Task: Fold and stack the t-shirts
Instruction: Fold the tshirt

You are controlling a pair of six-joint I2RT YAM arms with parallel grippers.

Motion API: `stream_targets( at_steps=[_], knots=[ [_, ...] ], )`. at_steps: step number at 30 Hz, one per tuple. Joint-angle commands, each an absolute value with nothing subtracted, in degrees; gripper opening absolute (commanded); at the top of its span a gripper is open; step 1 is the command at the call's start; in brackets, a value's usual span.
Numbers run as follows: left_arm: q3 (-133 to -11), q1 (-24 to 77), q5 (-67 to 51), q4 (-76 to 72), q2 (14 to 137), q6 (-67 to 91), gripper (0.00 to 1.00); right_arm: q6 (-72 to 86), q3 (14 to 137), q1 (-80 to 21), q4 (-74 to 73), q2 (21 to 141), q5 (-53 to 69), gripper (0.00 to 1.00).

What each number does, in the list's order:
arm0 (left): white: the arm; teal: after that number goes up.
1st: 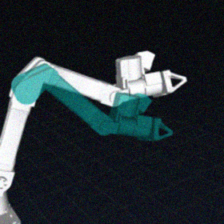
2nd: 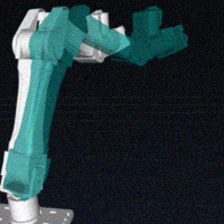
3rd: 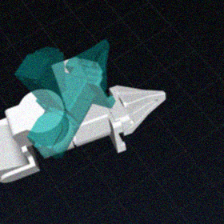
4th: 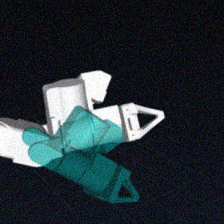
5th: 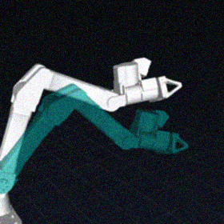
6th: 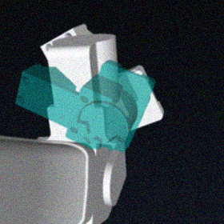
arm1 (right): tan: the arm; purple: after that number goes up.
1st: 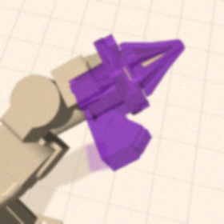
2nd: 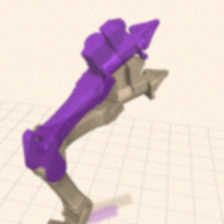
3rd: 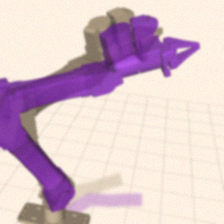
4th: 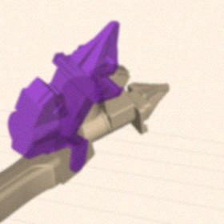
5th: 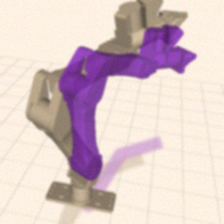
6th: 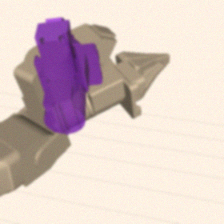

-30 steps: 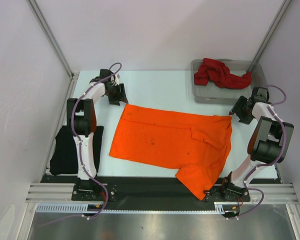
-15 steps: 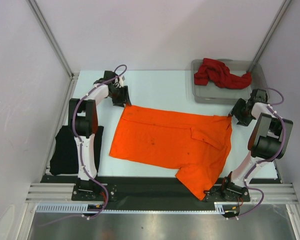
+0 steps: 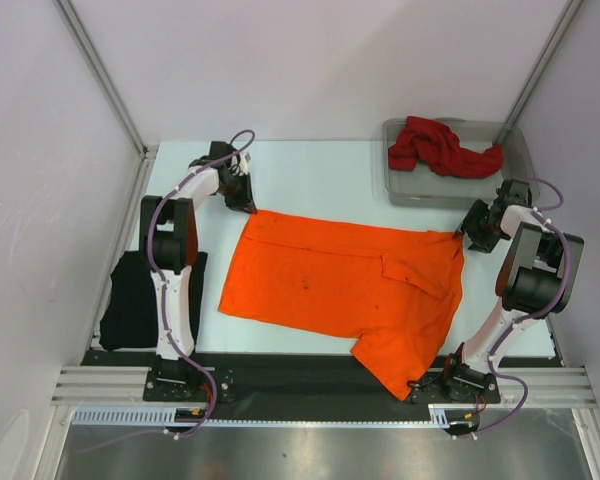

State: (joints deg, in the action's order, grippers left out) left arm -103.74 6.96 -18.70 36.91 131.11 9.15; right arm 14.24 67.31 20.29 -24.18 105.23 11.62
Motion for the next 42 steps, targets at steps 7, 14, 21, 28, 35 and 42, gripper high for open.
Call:
stream_targets(
  at_steps=[7,14,21,28,35,42],
  knots=[
    [-108.4,5.3,-17.8,36.9,134.4,12.4,0.00,15.3,67.3,18.9,-21.9,107.2,12.1,0.30],
    [-109.2,2.5,-20.1,28.7,135.0,17.6,0.00,18.9,64.5,17.6,-15.9,103.9,6.6,0.00],
    [-118.4,1.6,-19.7,27.3,140.1,20.1,0.00,21.4,67.1,15.7,-11.9,106.0,6.5,0.00],
    [-126.6,1.2,-17.8,32.3,141.9,19.9,0.47,19.5,78.5,12.5,-23.5,111.6,1.2,0.29],
    [-118.8,2.3,-8.5,35.9,127.7,18.2,0.68,23.5,79.0,14.1,-41.0,101.5,-10.3,0.71],
    [-89.0,9.8,-10.8,23.4,103.3,24.9,0.69,30.0,68.6,12.1,-56.3,80.5,-9.5,0.71]
  ],
)
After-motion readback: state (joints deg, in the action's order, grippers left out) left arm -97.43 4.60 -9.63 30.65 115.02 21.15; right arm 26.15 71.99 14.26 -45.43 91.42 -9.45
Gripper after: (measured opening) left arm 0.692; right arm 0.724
